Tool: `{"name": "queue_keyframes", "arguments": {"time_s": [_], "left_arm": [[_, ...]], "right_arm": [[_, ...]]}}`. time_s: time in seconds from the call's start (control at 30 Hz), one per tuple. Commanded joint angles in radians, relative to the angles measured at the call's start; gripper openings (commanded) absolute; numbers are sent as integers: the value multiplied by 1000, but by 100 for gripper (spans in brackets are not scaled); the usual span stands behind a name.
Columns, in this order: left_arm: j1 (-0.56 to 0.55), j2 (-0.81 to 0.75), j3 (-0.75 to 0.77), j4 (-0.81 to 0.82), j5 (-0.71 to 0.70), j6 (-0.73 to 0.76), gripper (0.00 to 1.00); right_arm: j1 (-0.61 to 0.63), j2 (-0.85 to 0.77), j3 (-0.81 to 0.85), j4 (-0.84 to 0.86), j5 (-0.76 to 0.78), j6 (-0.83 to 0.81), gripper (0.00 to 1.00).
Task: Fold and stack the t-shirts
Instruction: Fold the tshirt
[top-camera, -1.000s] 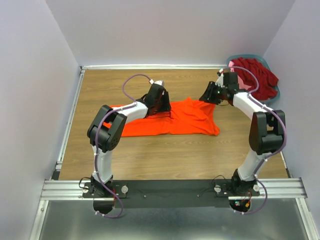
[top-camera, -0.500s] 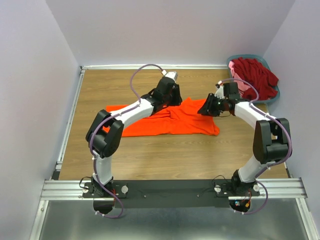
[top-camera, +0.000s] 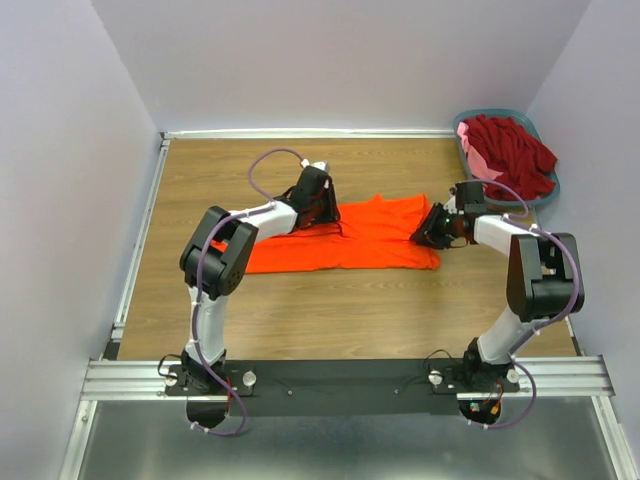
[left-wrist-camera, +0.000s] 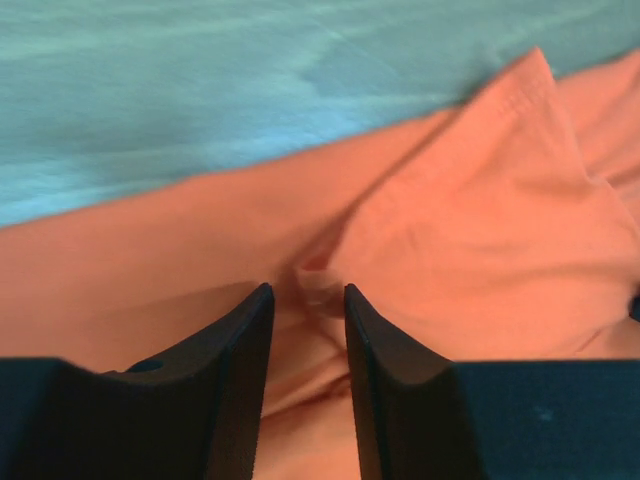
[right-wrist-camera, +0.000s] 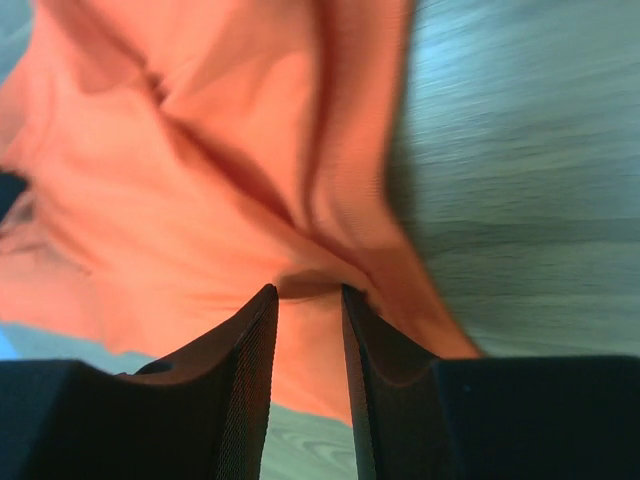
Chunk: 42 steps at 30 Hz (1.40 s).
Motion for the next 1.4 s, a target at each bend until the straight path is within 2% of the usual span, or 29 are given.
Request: {"name": "queue_keyframes", "arguments": {"time_s": [0.0,0.1,0.17,0.27,0.3,0.53,0.73,0.9,1.0,1.13,1.17,1.27,1.3,1.37], "left_arm": [[37,-64,-38,-8,-39,26,46],[92,-196,-92,-48,-114,52,55],[136,-297,-167,-74,-245,80,63],[172,-344,-182,-132,-329,123,66],[188,-342,-193,-137,-367,130,66],[248,-231,-201,-172,-298,88,67],[273,-210,-237,-207,-271,45,66],[285,-235,-305,-233,-207,3,66],[285,-285,-388,-206,-142,-55,66],[265,-367,-552,-145,45,-159,66],[246,-408,-578,-122,61,-187,66],[79,-472,-633,-109,90,-277,66],[-8,-483,-653,-106,102,-334,66],[-89,-515,-678,-92,123,-385,66]], "right_arm": [[-7,-46,-15,26,126,12,41],[29,-131,5,-21,156,-7,45],[80,-184,34,-62,181,-4,46],[155,-223,38,-93,206,48,49],[175,-233,35,-96,221,70,53],[344,-156,6,-99,270,191,55],[346,-73,9,-99,370,185,55],[292,99,95,-99,385,107,55],[231,183,190,-99,426,67,55],[125,396,389,-102,402,15,55],[94,435,513,-107,397,-5,55],[82,614,726,-133,321,-53,56],[82,653,879,-147,283,-80,56],[82,746,1004,-187,252,-96,56]]}}
